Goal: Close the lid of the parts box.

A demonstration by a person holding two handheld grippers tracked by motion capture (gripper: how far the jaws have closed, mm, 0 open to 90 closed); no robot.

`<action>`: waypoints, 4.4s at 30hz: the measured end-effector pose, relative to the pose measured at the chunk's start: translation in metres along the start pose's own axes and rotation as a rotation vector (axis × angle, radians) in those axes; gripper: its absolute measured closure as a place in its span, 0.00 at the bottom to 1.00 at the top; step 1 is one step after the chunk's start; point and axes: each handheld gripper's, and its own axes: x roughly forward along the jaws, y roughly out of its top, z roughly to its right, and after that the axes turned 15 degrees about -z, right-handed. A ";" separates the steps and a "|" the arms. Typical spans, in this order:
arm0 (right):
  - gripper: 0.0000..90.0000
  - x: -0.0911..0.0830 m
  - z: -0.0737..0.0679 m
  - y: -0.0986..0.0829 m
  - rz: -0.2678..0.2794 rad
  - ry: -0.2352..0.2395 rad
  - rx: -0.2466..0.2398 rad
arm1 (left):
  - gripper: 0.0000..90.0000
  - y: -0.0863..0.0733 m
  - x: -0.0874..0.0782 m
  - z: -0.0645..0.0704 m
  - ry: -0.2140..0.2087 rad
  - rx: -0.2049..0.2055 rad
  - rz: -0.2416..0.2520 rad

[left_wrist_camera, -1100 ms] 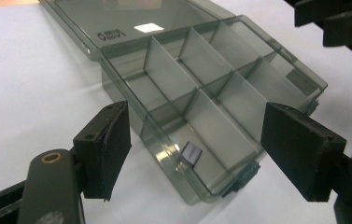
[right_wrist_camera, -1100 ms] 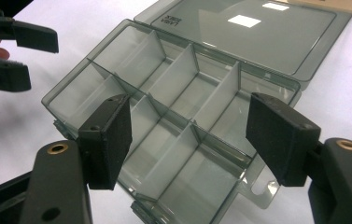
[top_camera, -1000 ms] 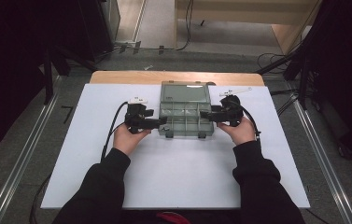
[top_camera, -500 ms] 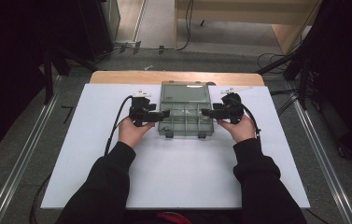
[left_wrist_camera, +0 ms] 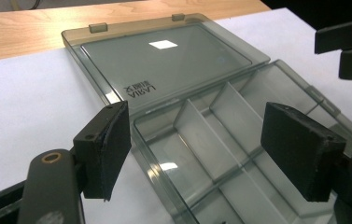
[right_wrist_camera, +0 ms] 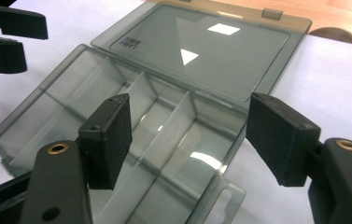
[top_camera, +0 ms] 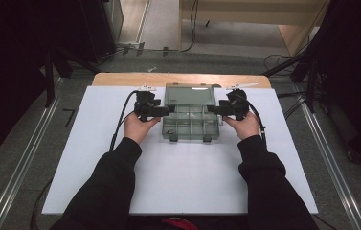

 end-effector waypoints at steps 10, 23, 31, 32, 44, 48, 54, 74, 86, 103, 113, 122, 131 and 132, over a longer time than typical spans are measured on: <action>0.34 0.010 0.009 0.013 0.001 -0.034 0.018 | 0.27 0.011 0.011 -0.008 0.023 -0.024 0.000; 0.34 0.016 0.017 0.026 0.019 -0.029 0.068 | 0.27 0.027 0.019 -0.016 0.042 -0.045 -0.018; 0.34 0.024 0.024 0.034 0.016 -0.049 0.085 | 0.27 0.037 0.027 -0.019 0.071 -0.036 -0.033; 0.34 0.025 0.026 0.034 0.019 -0.047 0.087 | 0.27 0.038 0.028 -0.020 0.081 -0.033 -0.039; 0.34 0.038 0.028 0.045 0.015 -0.088 0.093 | 0.27 0.043 0.044 -0.025 0.118 -0.048 -0.040; 0.34 0.043 0.029 0.046 0.018 -0.090 0.101 | 0.27 0.042 0.049 -0.027 0.145 -0.049 -0.039; 0.34 0.052 0.031 0.044 -0.004 -0.090 0.106 | 0.27 0.041 0.053 -0.029 0.156 -0.066 -0.015; 0.34 0.071 0.031 0.040 -0.055 -0.128 0.119 | 0.27 0.035 0.074 -0.030 0.165 -0.095 -0.047; 0.32 0.073 0.033 0.039 -0.060 -0.114 0.126 | 0.27 0.033 0.079 -0.034 0.132 -0.102 -0.046; 0.26 0.075 0.036 0.039 -0.086 -0.061 0.146 | 0.20 0.032 0.083 -0.034 0.099 -0.105 -0.043; 0.26 0.075 0.038 0.038 -0.098 -0.022 0.194 | 0.18 0.032 0.085 -0.033 0.107 -0.109 -0.030; 0.24 0.076 0.040 0.041 -0.118 -0.017 0.175 | 0.18 0.031 0.085 -0.033 0.107 -0.109 -0.030; 0.25 0.075 0.039 0.043 -0.137 -0.019 0.189 | 0.18 0.031 0.085 -0.032 0.109 -0.113 -0.028; 0.26 0.075 0.039 0.043 -0.138 -0.016 0.191 | 0.18 0.031 0.085 -0.032 0.109 -0.115 -0.028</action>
